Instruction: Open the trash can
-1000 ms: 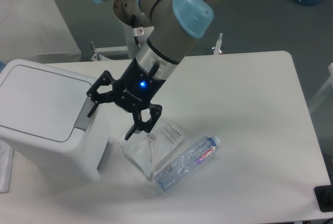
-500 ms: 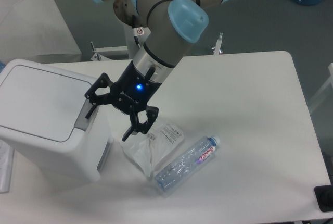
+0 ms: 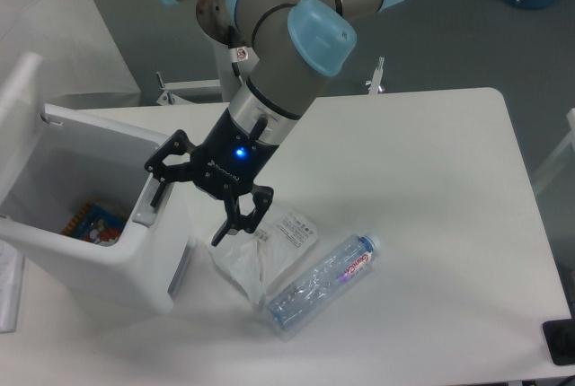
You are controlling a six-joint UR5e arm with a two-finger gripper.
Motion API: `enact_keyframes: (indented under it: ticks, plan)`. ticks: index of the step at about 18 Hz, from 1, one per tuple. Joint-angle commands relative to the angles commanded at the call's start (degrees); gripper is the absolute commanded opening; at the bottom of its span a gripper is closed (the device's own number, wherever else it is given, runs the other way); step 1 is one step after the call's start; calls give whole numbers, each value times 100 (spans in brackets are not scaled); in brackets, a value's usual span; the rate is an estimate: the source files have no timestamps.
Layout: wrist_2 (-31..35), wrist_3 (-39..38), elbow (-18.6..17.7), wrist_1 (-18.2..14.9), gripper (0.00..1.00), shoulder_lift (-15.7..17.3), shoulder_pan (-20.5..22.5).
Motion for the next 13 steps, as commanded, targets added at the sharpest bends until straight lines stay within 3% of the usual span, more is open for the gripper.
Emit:
enact_keyframes:
  ticks: [5,10,13]
  plan:
    - [52,-397,387,9,100,-114,457]
    - [105,130,563,596,100,-649,1019]
    - [717,857,791,624,100,-983,1221]
